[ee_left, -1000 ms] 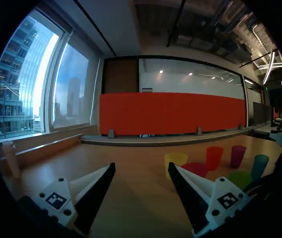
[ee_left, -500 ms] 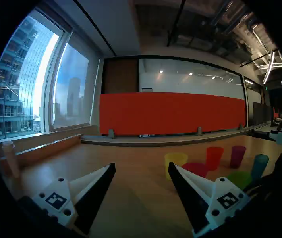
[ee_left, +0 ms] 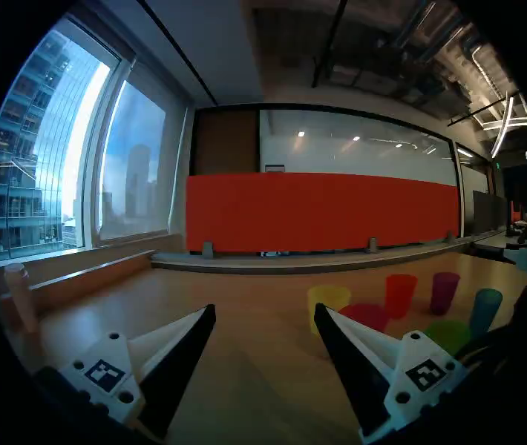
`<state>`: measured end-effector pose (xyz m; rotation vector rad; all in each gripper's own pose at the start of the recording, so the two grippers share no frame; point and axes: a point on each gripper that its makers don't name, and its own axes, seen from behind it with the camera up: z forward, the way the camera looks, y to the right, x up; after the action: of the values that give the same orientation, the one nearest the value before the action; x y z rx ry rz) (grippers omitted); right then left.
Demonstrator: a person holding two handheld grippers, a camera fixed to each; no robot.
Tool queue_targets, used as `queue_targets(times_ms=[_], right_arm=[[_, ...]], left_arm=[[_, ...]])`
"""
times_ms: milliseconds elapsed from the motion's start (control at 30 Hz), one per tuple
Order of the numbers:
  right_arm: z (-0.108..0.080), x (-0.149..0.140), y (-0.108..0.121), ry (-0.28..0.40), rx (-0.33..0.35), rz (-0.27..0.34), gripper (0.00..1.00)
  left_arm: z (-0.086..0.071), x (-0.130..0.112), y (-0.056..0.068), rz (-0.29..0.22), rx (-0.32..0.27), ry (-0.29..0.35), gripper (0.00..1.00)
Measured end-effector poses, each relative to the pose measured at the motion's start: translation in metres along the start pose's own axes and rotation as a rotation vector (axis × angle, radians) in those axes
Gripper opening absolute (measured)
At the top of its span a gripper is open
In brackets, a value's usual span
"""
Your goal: Pour water
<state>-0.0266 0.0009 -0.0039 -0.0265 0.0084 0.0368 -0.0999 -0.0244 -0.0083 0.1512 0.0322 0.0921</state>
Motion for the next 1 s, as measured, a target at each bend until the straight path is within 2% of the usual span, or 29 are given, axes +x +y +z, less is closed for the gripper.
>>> queue_targets(times_ms=[1000], right_arm=[[-0.0008,-0.0008,-0.0002,0.0,0.0,0.0,1.0]], left_arm=[[0.0009,-0.0018,0.0012,-0.001,0.0,0.0,0.99]])
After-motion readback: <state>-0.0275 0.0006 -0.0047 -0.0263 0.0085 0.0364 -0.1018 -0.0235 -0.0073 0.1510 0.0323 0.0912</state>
